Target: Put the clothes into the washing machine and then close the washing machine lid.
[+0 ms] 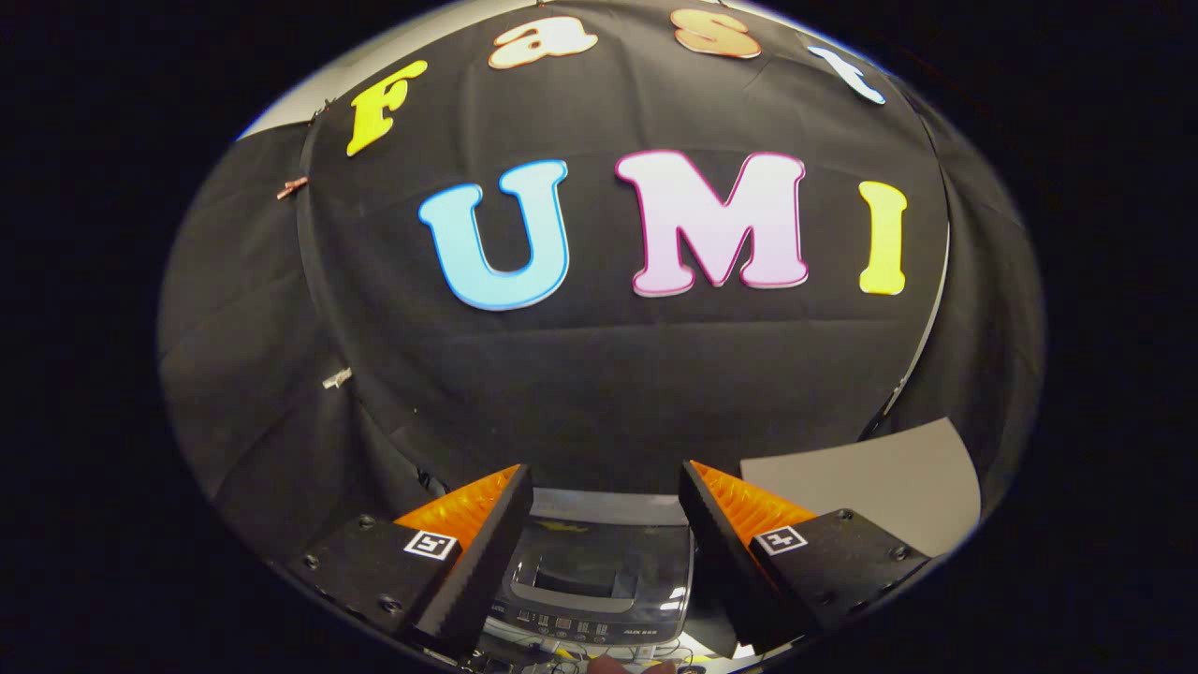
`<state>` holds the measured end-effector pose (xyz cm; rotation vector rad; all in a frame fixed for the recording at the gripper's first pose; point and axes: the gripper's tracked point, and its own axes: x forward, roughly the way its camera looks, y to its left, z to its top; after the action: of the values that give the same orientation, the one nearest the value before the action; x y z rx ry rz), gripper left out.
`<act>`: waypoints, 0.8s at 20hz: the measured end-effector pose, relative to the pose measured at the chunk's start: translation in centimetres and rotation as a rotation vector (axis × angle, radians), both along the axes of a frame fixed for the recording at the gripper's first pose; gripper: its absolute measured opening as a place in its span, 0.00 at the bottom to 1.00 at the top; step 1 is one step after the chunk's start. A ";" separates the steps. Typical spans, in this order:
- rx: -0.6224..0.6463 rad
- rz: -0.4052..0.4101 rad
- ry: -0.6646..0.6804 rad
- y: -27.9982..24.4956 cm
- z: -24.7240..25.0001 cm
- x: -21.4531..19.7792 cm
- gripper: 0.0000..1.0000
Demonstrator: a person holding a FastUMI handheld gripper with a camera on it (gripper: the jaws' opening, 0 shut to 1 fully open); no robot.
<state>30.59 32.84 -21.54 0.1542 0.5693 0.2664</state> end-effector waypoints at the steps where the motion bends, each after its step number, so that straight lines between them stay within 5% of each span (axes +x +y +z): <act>1: 0.003 -0.008 -0.025 -0.8 1.3 0.2 0.99; 16: -0.043 -0.158 -0.286 -15.8 12.5 -0.8 0.99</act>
<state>29.80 17.08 -9.06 0.1159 0.2771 0.1192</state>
